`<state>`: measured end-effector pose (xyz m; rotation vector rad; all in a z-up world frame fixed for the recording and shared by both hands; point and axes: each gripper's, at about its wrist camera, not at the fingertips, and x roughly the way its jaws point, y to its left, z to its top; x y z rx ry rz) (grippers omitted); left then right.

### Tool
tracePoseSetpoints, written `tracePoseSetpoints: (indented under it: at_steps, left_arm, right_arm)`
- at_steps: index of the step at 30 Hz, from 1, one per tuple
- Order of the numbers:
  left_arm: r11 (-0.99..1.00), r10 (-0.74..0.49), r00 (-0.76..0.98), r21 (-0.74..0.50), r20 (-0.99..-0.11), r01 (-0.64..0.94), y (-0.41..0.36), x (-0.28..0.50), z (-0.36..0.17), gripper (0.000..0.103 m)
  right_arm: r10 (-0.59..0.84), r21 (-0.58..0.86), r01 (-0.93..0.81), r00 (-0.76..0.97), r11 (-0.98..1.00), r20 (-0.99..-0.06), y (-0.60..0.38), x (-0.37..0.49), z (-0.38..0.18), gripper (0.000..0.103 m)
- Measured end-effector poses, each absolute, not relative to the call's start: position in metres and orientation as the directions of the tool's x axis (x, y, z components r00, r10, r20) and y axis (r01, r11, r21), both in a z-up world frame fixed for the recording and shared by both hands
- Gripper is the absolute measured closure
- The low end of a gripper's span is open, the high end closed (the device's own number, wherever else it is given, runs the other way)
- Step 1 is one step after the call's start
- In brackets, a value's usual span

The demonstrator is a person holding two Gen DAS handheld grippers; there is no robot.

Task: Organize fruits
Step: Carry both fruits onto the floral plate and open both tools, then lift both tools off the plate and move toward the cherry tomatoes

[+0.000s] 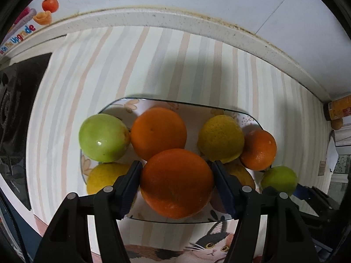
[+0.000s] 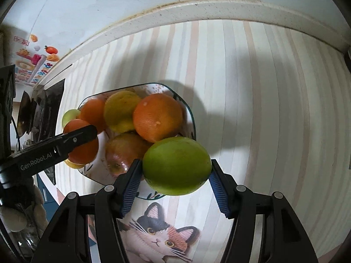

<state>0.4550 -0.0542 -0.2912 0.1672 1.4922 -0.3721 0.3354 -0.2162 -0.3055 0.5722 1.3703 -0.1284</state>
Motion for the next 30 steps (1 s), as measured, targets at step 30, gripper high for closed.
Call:
tracePoseSetpoints:
  at_steps: [30]
  left_arm:
    - [0.980, -0.091, 0.193, -0.054, -0.977, 0.191, 0.002, 0.400, -0.252, 0.003]
  right_arm:
    - [0.040, 0.117, 0.352, 0.217, 0.929, -0.975, -0.204, 0.314, -0.267, 0.008]
